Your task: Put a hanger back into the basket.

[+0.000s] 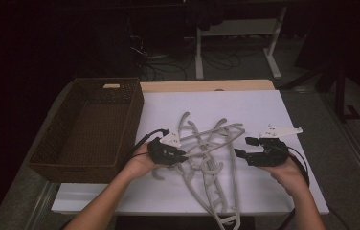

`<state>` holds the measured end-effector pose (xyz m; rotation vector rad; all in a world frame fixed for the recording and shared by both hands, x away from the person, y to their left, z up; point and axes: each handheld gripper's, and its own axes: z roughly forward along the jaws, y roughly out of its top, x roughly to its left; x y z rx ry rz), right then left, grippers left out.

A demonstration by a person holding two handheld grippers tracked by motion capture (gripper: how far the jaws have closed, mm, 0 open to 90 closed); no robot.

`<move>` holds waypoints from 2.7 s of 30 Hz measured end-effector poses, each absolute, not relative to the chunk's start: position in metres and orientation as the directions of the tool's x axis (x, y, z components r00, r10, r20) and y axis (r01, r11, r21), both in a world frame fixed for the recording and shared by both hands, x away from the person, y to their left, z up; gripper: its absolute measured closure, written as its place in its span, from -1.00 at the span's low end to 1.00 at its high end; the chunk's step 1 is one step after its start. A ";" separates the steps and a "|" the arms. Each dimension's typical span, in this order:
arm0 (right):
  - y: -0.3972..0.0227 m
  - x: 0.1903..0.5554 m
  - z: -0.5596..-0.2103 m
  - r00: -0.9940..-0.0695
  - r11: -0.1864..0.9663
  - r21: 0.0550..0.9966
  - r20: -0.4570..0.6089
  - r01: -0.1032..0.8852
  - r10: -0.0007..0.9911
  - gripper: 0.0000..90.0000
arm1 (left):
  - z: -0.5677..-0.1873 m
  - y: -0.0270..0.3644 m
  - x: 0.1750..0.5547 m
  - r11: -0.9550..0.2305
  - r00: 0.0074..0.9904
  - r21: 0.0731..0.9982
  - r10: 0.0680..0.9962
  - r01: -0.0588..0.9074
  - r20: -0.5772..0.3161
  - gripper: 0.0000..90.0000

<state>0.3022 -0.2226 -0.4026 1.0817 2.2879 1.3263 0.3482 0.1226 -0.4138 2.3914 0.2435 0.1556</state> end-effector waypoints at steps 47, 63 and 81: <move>-0.230 0.296 -0.422 -0.638 0.297 0.806 0.125 0.512 0.760 -0.44 | -0.377 0.135 0.372 -0.562 0.949 0.778 0.286 0.280 -0.134 0.83; -0.232 0.296 -0.421 -0.630 0.283 0.811 0.130 0.512 0.766 -0.48 | -0.283 0.162 0.368 -0.534 0.939 0.814 0.342 0.227 -0.037 0.82; -0.220 0.298 -0.431 -0.630 0.319 0.788 0.109 0.526 0.769 -1.00 | -0.267 0.330 0.358 -0.443 0.823 0.839 0.568 0.318 -0.012 0.82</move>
